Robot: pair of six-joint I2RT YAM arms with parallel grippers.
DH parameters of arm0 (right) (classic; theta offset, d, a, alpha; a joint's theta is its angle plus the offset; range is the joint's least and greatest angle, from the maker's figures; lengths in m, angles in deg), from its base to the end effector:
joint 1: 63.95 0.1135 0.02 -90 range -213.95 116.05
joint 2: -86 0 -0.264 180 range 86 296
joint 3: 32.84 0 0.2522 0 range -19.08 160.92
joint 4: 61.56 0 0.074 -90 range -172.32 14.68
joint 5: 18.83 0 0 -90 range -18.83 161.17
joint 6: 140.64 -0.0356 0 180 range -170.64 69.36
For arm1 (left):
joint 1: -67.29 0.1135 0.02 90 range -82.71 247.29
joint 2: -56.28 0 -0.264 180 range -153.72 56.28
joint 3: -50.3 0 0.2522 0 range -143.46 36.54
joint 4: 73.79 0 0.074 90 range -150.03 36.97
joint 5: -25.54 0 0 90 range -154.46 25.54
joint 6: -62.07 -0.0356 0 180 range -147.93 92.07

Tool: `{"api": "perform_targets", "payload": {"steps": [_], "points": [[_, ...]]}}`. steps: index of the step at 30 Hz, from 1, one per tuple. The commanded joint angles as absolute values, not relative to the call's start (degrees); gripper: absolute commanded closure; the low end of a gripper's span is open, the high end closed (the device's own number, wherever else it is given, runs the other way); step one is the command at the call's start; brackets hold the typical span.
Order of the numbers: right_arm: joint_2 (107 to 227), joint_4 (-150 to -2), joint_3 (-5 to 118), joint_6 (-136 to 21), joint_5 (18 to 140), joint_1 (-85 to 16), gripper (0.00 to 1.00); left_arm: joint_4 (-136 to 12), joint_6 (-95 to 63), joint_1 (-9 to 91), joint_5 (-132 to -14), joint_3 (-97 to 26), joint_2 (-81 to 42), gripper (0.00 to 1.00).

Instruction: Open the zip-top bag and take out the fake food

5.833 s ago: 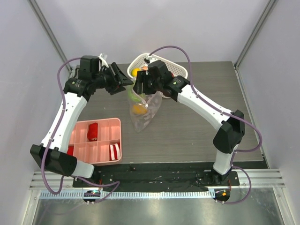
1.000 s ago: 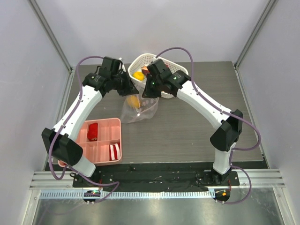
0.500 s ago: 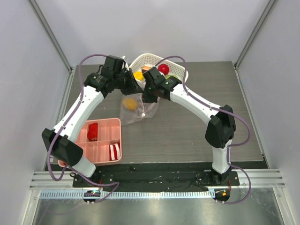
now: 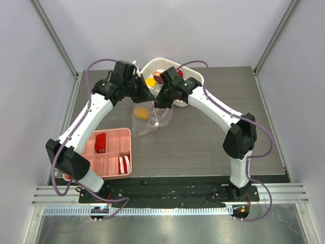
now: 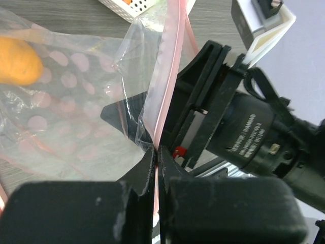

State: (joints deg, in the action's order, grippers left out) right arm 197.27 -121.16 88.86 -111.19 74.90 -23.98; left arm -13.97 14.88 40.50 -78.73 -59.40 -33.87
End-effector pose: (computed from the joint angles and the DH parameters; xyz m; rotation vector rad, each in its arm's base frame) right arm 0.3322 0.2815 0.3223 0.4366 2.5827 0.8041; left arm 0.3006 -0.1616 0.3918 -0.1979 2.4119 -0.8873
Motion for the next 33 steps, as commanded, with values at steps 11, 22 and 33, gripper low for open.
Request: {"api": "perform_targets", "payload": {"steps": [11,22,33], "points": [[196.2,-122.3,89.9,-123.9,79.4,-25.4,0.86,-15.5,13.6,38.1,-79.4,-59.9,-32.8,1.00],[197.7,-114.1,85.2,-126.0,74.8,-24.7,0.86,-16.4,13.6,37.0,-79.2,-59.3,-31.8,1.00],[198.9,-112.8,83.3,-119.6,73.2,-24.4,0.85,-17.6,13.8,36.9,-80.9,-59.9,-32.2,1.00]]}}
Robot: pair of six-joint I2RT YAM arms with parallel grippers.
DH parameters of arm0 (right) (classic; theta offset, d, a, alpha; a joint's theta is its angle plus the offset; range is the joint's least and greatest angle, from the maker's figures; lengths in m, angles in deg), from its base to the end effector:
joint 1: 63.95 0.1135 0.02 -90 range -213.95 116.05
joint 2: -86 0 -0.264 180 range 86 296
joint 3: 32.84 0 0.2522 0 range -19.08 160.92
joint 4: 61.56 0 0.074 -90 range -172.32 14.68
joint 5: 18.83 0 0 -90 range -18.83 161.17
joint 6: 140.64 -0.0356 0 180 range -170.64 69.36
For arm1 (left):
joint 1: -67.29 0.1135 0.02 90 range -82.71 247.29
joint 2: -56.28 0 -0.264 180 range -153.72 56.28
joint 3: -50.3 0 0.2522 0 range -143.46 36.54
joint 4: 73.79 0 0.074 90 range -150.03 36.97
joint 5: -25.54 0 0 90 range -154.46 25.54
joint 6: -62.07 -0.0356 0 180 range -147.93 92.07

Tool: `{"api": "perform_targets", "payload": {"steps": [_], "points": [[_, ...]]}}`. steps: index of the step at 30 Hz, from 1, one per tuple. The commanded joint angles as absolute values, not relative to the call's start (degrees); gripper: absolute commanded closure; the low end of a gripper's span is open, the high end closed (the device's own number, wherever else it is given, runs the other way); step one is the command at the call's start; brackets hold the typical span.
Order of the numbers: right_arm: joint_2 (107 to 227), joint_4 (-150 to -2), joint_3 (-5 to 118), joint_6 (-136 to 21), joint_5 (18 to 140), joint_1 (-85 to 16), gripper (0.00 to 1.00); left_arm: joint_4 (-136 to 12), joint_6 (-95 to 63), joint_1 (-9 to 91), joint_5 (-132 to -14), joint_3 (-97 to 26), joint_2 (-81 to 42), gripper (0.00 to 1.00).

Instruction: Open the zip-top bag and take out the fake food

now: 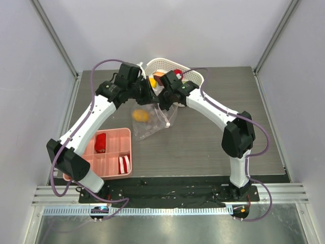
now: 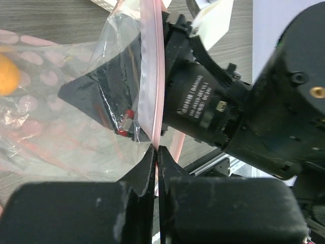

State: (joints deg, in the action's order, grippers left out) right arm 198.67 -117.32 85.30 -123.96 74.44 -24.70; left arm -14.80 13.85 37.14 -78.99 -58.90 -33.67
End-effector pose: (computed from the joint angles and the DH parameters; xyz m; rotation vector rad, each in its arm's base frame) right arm 0.3416 0.2817 0.2969 0.7579 2.5676 0.8465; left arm 0.2906 -0.1791 0.3913 -0.1010 2.4179 -0.9147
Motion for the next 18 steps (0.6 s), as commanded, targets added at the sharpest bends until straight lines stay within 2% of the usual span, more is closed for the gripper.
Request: {"api": "perform_targets", "payload": {"steps": [1,6,7,8,10,11,12,18], "points": [[198.6,-109.1,81.0,-118.3,73.7,-24.3,0.85,-17.6,13.8,36.9,-81.1,-60.0,-32.4,1.00],[197.5,-94.0,74.1,-107.1,77.0,-23.8,0.75,-18.0,13.6,36.9,-82.0,-60.3,-32.5,1.00],[197.7,-93.3,73.0,-105.8,77.1,-23.8,0.72,-18.0,13.5,36.9,-81.9,-60.2,-32.5,1.00],[197.9,-92.3,72.6,-104.5,77.9,-23.8,0.65,-17.9,13.5,36.9,-82.0,-60.1,-32.5,0.98],[198.3,-91.4,72.0,-101.5,78.3,-23.8,0.60,-17.5,13.2,37.5,-82.0,-59.9,-32.2,0.91],[198.6,-91.0,71.7,-100.8,79.0,-24.0,0.54,-17.1,13.0,37.8,-82.3,-59.7,-32.0,0.83],[198.8,-90.4,71.5,-100.1,79.6,-24.2,0.53,-16.9,12.9,38.6,-82.6,-59.4,-31.3,0.79],[199.3,-88.6,68.6,-99.2,80.2,-25.8,0.52,-17.9,13.8,48.1,-84.9,-52.8,-26.6,0.66]]}}
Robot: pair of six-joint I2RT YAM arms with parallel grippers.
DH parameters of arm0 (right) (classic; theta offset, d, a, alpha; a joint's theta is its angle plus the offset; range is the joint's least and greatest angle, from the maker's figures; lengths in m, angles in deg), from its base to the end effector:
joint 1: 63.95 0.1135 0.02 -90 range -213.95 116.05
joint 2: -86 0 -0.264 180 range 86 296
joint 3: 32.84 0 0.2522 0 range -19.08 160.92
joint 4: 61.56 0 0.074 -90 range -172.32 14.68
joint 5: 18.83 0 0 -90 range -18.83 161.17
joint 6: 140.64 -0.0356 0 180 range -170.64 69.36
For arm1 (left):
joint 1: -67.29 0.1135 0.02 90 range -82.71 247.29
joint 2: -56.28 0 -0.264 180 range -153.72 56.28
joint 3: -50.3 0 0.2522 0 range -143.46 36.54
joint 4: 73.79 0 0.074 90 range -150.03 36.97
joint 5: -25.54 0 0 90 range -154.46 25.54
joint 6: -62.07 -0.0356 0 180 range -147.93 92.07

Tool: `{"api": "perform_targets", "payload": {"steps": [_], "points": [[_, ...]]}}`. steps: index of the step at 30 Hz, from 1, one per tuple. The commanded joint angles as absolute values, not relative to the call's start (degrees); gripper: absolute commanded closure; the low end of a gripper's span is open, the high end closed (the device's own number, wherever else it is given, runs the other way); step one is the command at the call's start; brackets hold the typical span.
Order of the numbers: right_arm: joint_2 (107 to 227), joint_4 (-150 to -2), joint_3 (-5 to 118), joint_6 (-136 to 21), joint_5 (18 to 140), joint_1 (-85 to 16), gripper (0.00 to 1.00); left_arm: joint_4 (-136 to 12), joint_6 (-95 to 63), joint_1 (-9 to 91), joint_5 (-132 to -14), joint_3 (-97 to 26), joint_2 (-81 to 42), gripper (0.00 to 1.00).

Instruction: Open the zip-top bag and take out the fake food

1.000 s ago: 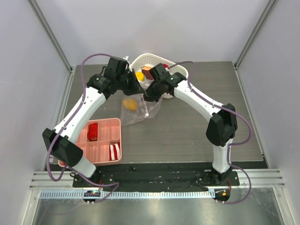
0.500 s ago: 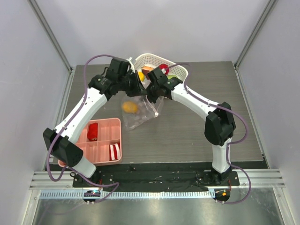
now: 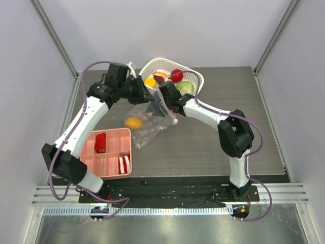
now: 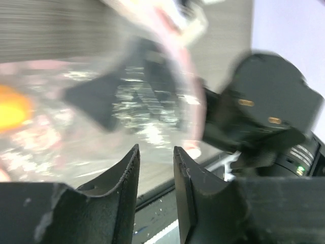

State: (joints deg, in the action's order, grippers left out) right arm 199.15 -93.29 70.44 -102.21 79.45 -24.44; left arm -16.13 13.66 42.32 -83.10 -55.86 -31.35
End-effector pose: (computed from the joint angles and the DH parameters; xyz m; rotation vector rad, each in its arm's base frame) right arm 0.3470 0.2928 0.2405 0.1811 2.4854 0.9252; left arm 0.2960 -0.1504 0.3894 -0.1613 2.3985 -0.9543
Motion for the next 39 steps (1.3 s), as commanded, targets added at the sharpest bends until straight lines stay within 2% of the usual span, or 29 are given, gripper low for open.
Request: {"api": "perform_targets", "payload": {"steps": [1,6,10,16,25,39], "points": [[199.2,-88.0,68.3,-99.1,80.0,-26.2,0.52,-17.5,13.7,50.1,-84.6,-51.6,-26.1,0.66],[198.7,-87.4,67.8,-98.9,77.9,-29.3,0.52,-8.5,9.8,53.6,-81.2,-51.2,-31.1,0.68],[198.2,-87.1,67.4,-98.6,77.5,-30.7,0.52,-1.5,1.4,53.8,-72.7,-53.3,-38.5,0.86],[198.8,-86.9,67.1,-98.4,81.0,-30.9,0.52,0.6,-1.7,53.9,-66.5,-55.0,-45.9,1.00],[199.4,-81.5,63.9,-98.4,88.5,-30.5,0.51,1.8,-4.5,53.9,-58.5,-54.4,-48.6,1.00],[202.8,-80.7,67.2,-95.6,92.2,-27.8,0.47,-4.0,-4.4,53.8,-62.8,-55.5,-58.7,1.00]]}}
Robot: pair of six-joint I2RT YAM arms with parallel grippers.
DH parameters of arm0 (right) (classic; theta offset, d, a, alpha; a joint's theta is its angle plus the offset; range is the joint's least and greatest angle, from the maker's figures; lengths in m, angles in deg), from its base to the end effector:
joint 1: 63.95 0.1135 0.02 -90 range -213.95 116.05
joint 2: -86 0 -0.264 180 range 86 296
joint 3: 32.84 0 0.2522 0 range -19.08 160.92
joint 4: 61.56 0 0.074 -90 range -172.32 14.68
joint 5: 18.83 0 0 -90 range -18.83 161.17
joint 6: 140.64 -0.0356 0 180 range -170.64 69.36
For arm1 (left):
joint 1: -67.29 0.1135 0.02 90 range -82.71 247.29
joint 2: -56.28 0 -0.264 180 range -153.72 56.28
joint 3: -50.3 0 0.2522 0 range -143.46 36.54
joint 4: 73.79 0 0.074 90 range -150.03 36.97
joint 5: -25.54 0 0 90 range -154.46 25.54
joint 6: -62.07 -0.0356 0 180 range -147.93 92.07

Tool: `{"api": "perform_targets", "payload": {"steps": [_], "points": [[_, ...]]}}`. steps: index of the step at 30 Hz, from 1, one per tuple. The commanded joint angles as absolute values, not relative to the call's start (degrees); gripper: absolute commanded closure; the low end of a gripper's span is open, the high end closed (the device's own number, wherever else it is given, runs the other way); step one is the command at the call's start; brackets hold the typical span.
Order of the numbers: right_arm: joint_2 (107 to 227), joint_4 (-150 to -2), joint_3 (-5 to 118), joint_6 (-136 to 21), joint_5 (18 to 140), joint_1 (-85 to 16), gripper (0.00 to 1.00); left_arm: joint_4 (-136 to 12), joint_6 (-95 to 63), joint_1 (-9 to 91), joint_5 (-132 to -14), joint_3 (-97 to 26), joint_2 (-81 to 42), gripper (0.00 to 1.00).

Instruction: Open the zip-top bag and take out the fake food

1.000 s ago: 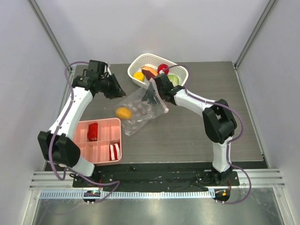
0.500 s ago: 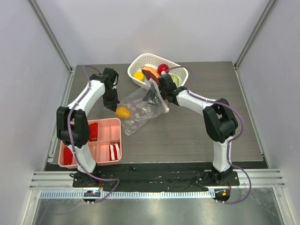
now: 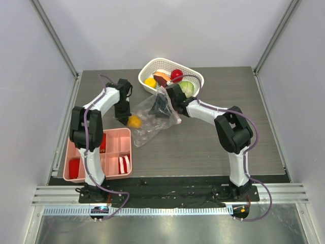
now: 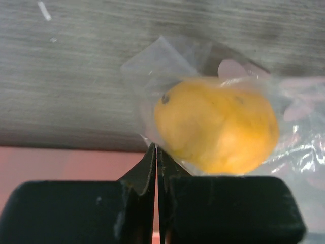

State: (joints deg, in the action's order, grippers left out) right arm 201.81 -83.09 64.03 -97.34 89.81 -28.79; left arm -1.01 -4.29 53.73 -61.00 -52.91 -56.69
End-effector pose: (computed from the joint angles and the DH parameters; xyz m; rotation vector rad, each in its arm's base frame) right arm 0.3658 0.2716 0.1994 0.0626 2.4898 1.0585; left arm 0.3755 -0.0884 0.2052 -0.2693 2.9868 0.0235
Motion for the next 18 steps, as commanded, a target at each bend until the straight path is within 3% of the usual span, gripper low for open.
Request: {"api": "perform_targets", "payload": {"steps": [1,8,18], "points": [[203.5,-80.8,67.6,-95.3,92.2,-27.3,0.47,-5.2,-4.4,53.8,-63.1,-55.5,-58.9,1.00],[206.7,-80.3,70.4,-93.3,93.0,-26.2,0.37,-8.2,-2.3,52.2,-68.9,-55.3,-61.0,1.00],[208.3,-80.0,69.2,-94.1,95.3,-24.1,0.35,-13.0,3.5,50.6,-76.0,-52.6,-61.1,1.00]]}}
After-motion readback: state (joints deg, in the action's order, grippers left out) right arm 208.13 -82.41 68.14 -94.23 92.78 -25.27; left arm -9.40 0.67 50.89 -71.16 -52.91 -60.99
